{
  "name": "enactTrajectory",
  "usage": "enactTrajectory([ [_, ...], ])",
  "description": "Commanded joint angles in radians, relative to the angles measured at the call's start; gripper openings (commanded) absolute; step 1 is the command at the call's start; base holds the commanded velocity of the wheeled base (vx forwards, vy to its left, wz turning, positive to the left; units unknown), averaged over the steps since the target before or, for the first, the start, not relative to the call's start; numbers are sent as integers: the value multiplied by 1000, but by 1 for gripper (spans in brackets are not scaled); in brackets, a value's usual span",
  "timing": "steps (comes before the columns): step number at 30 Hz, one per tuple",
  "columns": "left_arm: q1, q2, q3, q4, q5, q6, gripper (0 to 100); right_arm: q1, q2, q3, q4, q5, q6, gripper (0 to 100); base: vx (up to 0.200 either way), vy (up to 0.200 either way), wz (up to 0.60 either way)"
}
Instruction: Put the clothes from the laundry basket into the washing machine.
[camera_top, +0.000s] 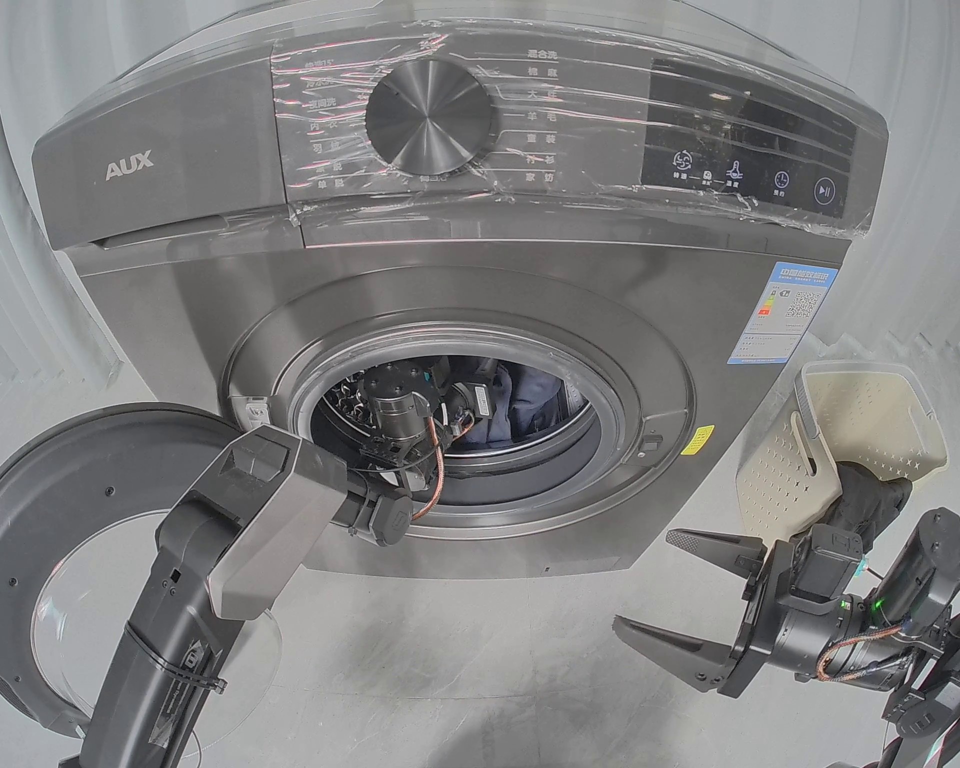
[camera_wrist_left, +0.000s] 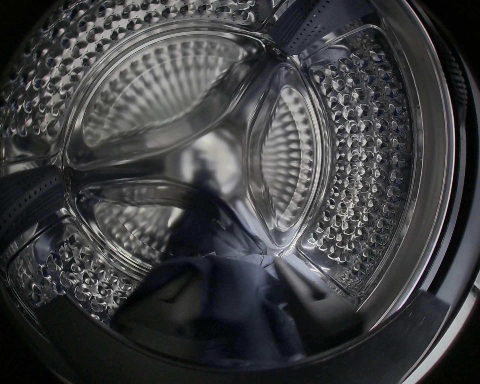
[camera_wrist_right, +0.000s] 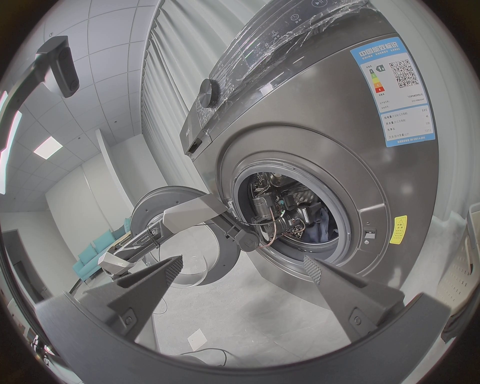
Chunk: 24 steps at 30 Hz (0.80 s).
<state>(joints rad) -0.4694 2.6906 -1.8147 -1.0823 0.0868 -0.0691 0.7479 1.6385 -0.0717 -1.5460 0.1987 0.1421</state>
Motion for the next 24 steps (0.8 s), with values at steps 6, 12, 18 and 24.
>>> enactTrajectory([
  [6, -26, -114, 235, -13, 1, -1, 100, 1, -3, 1, 0, 1, 1, 100, 0, 0, 0],
  [12, -57, -236, 480, -79, -9, -1, 100, 1, -3, 1, 0, -1, 1, 100, 0, 0, 0],
  [18, -89, -396, 741, -140, -10, 2, 100, -1, -14, 1, 0, -1, -1, 100, 0, 0, 0],
  [24, -132, -537, 939, -180, -10, 3, 100, -1, -20, 1, 0, -1, -1, 100, 0, 0, 0],
])
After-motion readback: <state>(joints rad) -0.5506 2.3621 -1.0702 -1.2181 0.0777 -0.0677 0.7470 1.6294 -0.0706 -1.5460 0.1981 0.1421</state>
